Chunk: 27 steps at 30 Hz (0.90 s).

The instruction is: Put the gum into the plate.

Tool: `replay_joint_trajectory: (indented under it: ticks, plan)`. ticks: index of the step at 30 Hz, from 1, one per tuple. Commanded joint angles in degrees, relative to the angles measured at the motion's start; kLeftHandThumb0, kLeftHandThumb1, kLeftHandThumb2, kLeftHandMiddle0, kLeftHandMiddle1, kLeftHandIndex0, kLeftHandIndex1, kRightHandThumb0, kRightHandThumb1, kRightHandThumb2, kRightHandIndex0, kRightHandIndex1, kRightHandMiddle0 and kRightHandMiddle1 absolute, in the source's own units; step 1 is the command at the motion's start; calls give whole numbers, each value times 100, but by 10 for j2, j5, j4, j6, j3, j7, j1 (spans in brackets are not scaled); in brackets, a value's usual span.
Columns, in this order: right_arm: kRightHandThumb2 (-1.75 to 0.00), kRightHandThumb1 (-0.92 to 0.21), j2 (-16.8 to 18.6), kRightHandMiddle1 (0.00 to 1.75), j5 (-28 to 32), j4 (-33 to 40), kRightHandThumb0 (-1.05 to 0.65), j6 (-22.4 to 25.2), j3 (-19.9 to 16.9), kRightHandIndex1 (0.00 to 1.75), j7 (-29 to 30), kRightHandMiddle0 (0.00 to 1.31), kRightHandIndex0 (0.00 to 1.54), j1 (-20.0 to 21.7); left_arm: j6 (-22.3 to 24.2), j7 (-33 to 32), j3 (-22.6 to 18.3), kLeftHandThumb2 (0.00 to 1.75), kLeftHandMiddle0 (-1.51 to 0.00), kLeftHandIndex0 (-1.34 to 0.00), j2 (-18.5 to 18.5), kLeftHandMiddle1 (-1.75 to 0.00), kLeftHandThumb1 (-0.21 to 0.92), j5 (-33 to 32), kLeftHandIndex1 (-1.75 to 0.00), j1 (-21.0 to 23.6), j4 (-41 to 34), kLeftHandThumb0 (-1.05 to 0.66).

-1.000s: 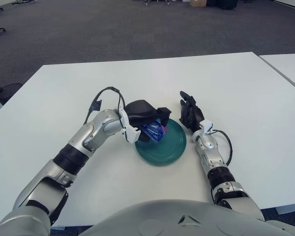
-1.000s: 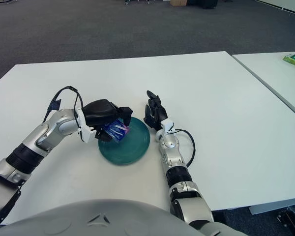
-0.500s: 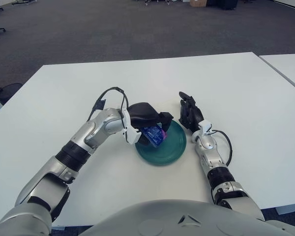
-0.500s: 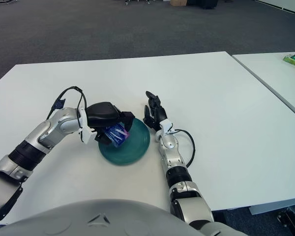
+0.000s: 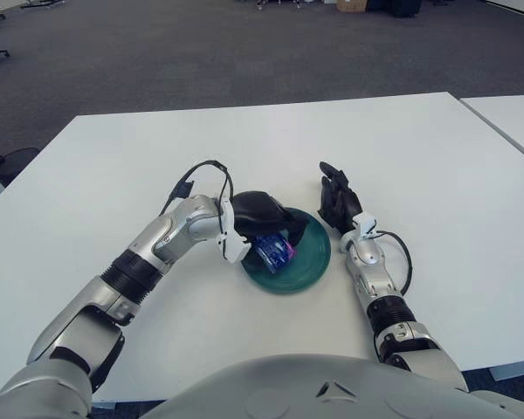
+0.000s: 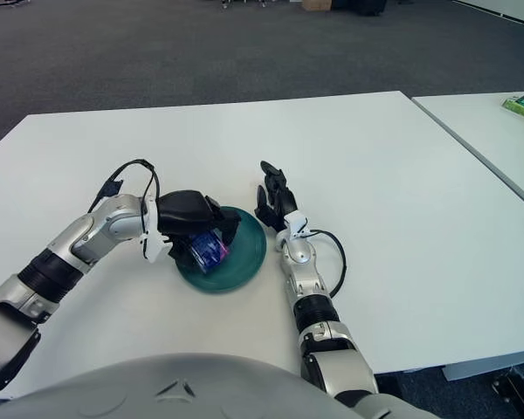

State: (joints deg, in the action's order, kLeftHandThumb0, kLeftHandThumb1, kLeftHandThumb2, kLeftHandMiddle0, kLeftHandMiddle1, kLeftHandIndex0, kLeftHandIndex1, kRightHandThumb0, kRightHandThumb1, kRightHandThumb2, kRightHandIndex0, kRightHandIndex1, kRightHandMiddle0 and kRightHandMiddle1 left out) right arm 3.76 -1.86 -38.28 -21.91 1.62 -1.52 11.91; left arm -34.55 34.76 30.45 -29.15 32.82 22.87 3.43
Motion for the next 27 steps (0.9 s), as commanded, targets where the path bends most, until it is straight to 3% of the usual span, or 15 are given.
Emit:
replay_joint_trajectory:
  ticks: [1, 11, 21, 27]
  plan:
    - [-78, -92, 5, 49, 3, -72, -68, 97, -1, 2, 2, 0, 17, -61, -4, 16, 3, 35, -37, -8, -15, -70, 91, 18, -120, 23, -5, -78]
    - [-82, -92, -4, 58, -12, -75, -65, 97, 10, 3, -1, 0, 25, -56, 10, 43, 12, 57, -36, 0, -15, -20, 92, 39, -88, 34, -18, -90]
    - [-83, -92, -21, 68, -80, -64, -62, 43, 54, 5, 36, 0, 36, -65, 26, 55, -6, 66, -31, 0, -20, -7, 92, 19, -65, 27, -43, -97]
    - [-82, -92, -20, 82, -59, -49, -59, 45, 52, 5, 11, 2, 43, -76, 15, 41, -21, 65, -27, 0, -23, -2, 92, -3, -53, 25, -30, -100]
